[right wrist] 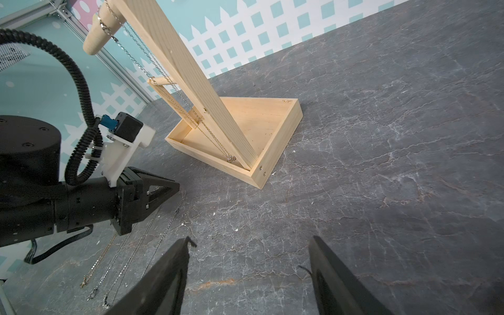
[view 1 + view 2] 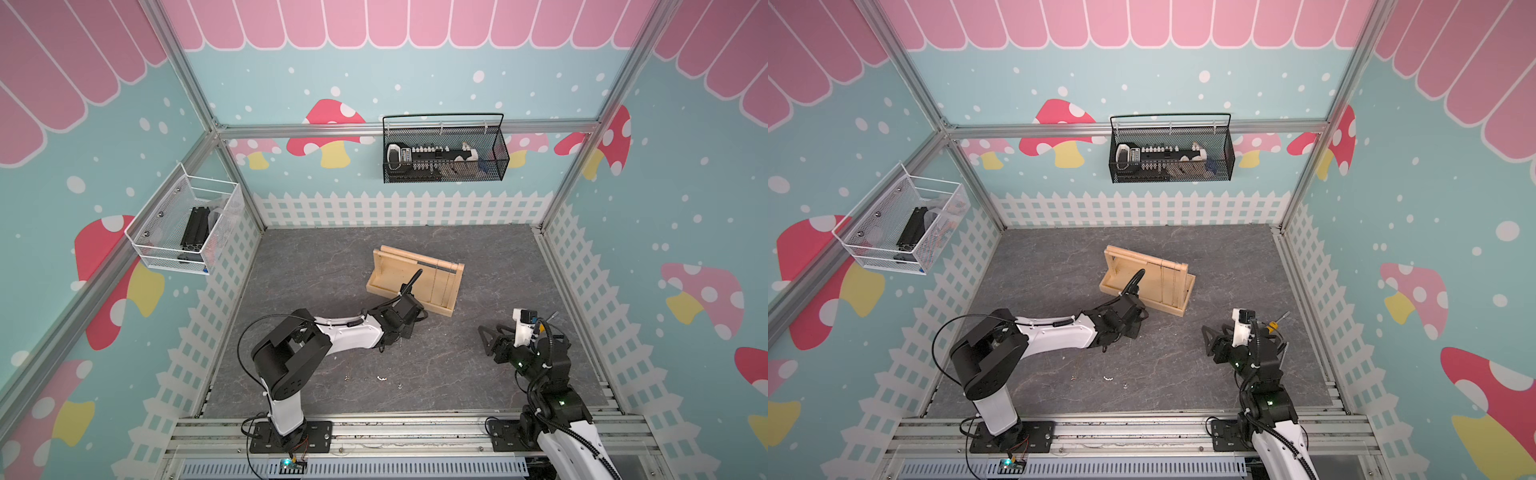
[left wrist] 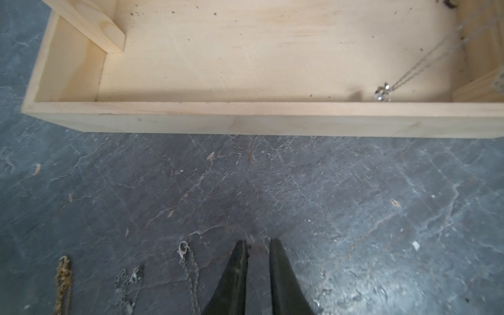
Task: Take the necklace off the jewelry display stand
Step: Place the necklace at the center of the board.
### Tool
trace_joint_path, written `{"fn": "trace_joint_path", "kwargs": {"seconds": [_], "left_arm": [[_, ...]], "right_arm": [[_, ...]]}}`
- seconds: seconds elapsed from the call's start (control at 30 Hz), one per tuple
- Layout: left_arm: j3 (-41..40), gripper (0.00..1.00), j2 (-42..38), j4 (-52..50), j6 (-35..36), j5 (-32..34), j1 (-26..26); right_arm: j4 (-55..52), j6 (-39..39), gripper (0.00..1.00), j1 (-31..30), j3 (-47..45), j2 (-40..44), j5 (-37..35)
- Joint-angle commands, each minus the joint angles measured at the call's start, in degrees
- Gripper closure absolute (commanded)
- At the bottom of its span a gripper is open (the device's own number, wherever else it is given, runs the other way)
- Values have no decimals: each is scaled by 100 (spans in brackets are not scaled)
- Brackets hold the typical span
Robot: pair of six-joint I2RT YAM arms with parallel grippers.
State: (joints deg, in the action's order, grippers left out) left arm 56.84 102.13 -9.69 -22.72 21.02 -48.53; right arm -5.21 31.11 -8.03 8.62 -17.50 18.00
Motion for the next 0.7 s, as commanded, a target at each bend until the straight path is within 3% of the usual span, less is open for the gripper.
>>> {"fn": "trace_joint_path", "kwargs": {"seconds": [0.0, 0.13, 0.23, 0.43, 0.67], "left_arm": [[-172, 84, -767, 151, -119, -60, 2], [-1068, 83, -1699, 1822, 157, -1250, -7], [-1186, 80, -2052, 2508, 351, -1456, -7], [-201, 80, -1523, 2368, 809, -1803, 1], [467, 80, -1050, 2233, 1086, -1332, 2]], "right_arm": [[24, 35, 29, -48, -52, -26, 49], [38, 42, 29, -47, -41, -52, 63], [80, 38, 29, -48, -38, -98, 68], [75, 35, 29, -43, -42, -114, 57], [29, 26, 29, -46, -38, -44, 28]]}}
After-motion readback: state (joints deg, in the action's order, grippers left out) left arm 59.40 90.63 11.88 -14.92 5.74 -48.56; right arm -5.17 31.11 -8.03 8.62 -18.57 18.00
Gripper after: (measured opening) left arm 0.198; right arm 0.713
